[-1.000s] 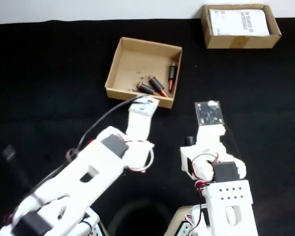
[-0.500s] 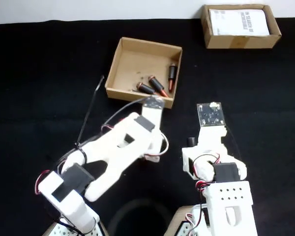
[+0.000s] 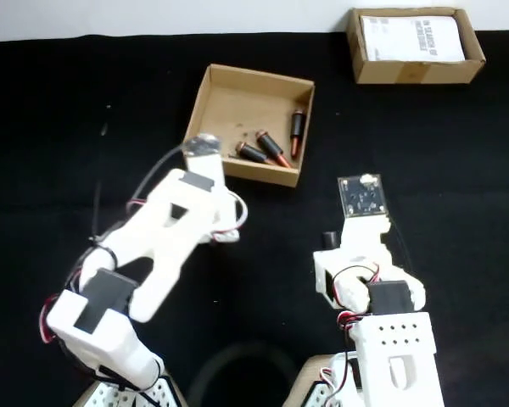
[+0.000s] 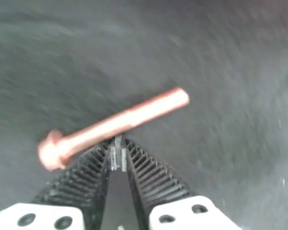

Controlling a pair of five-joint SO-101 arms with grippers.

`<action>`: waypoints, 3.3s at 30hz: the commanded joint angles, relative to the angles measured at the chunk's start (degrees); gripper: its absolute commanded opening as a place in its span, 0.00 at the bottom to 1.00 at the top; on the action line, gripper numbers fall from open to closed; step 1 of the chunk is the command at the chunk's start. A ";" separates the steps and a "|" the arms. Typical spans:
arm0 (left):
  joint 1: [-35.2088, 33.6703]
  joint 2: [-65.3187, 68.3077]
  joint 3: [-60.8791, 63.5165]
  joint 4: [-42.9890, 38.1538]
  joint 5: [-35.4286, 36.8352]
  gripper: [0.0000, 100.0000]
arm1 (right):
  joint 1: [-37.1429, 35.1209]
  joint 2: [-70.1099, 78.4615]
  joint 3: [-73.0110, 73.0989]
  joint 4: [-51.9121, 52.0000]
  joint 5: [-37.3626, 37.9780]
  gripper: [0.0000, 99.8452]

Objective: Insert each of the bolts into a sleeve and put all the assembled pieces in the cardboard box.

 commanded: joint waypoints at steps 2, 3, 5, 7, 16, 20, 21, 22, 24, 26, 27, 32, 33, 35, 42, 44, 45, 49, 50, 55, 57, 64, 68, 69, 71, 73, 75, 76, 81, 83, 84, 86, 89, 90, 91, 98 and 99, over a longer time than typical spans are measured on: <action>-4.79 -0.48 -1.80 -1.41 1.67 0.01 | 0.22 -0.92 0.04 -1.54 0.53 0.01; -5.49 -1.01 -1.80 -1.32 2.73 0.01 | 0.22 -0.92 0.04 -1.54 0.53 0.01; -6.37 -2.77 -1.36 -1.32 4.13 0.01 | 0.22 -0.84 0.13 -1.54 0.53 0.01; -6.37 -4.62 -1.27 -1.32 5.10 0.01 | 0.13 -0.84 0.13 -1.54 0.62 0.01; -3.03 -10.86 -1.63 -2.99 13.10 0.01 | -3.38 -0.84 0.13 -1.63 0.53 0.01; -1.71 -10.95 -1.36 -4.40 15.56 0.01 | -3.47 -0.84 0.22 -2.15 0.53 0.01; -0.57 -11.38 -1.19 -4.04 15.47 0.01 | -3.30 -0.84 0.57 -2.42 0.53 0.01; 0.40 -11.47 -1.27 -2.55 15.65 0.01 | -3.30 -0.84 1.01 -2.59 0.62 0.01; 2.24 -11.47 -1.71 0.97 15.82 0.01 | -3.30 -0.84 2.42 -4.09 1.14 0.01; 3.21 -11.47 -1.27 1.93 16.09 0.01 | -3.30 -0.84 4.00 -5.05 1.76 0.01; 3.30 -11.03 -1.27 1.67 17.76 0.01 | -3.30 -0.84 4.53 -5.14 1.76 0.01; 2.68 -10.95 -1.63 -3.34 30.95 0.09 | -3.30 -0.84 6.37 -5.23 3.60 0.01; 2.33 -10.95 -1.63 -4.66 33.58 0.12 | -3.30 -0.84 6.46 -5.23 3.78 0.01; 0.66 -10.86 -1.45 -7.65 38.86 0.16 | -3.30 -0.84 6.55 -5.23 3.78 0.01; -2.86 -10.77 -1.19 -13.01 43.52 0.18 | -3.30 -0.84 6.55 -5.23 5.71 0.01; -3.91 -10.77 -0.13 -12.22 43.43 0.18 | -3.30 -0.84 6.55 -5.32 5.71 0.01; -4.53 -10.51 0.22 -11.78 43.16 0.18 | -3.30 -0.84 6.55 -5.32 5.71 0.01; -6.99 -10.33 0.13 -7.30 41.23 0.18 | -3.30 -0.75 6.55 -6.46 5.71 0.01; -7.34 -10.51 0.04 -6.33 40.70 0.18 | -3.30 -0.75 6.64 -6.90 5.71 0.01; -8.22 -9.89 -3.21 2.73 37.45 0.18 | -3.38 -0.75 6.55 -7.16 5.71 0.01; -7.60 -9.89 -3.38 5.19 36.84 0.18 | -3.38 -0.66 6.55 -7.16 5.71 0.01; -4.70 -9.63 -3.03 3.43 36.92 0.18 | -3.38 2.77 6.11 -7.16 5.71 0.01; -4.88 -6.64 -3.12 3.34 36.92 0.18 | -3.38 7.43 4.09 -7.34 5.45 0.01; -5.23 -5.05 -3.38 3.34 36.92 0.18 | -3.38 8.22 3.56 -7.34 5.45 0.01; -6.20 -1.98 -3.65 3.34 37.01 0.18 | -3.38 9.45 2.42 -7.34 5.36 0.01; -7.08 1.19 -4.79 3.34 37.01 0.18 | -3.38 10.51 1.27 -7.34 5.36 0.01; -8.04 4.00 -6.02 3.34 37.01 0.18 | -3.38 11.03 0.48 -7.34 5.36 0.01; -8.40 5.41 -6.73 3.34 37.63 0.18 | -3.38 11.30 0.22 -7.34 5.54 0.01; -9.71 10.42 -10.51 3.69 38.95 0.17 | -3.38 12.26 0.13 -7.34 5.63 0.01; -9.80 10.95 -11.12 3.69 38.77 0.12 | -3.38 12.79 0.13 -7.34 5.71 0.01; -9.89 11.21 -11.21 3.69 38.68 0.08 | -3.38 13.05 0.13 -7.34 5.71 0.01; -9.89 11.38 -11.30 3.69 38.68 0.00 | -3.30 13.23 0.13 -7.34 5.71 0.01; -9.80 11.30 -11.21 3.69 38.59 0.01 | -3.30 13.23 0.04 -7.34 5.63 0.01; -9.71 11.21 -11.21 3.69 38.59 0.01 | -3.30 13.23 0.04 -7.34 5.45 0.01; -9.63 11.03 -11.30 3.69 38.51 0.01 | -3.30 13.23 0.04 -7.34 5.45 0.01; -7.52 10.77 -17.10 5.19 26.46 0.01 | -3.30 12.79 0.13 -10.68 5.36 0.01; -6.99 10.77 -19.21 6.59 23.91 0.01 | -3.38 12.79 0.13 -11.82 5.36 0.01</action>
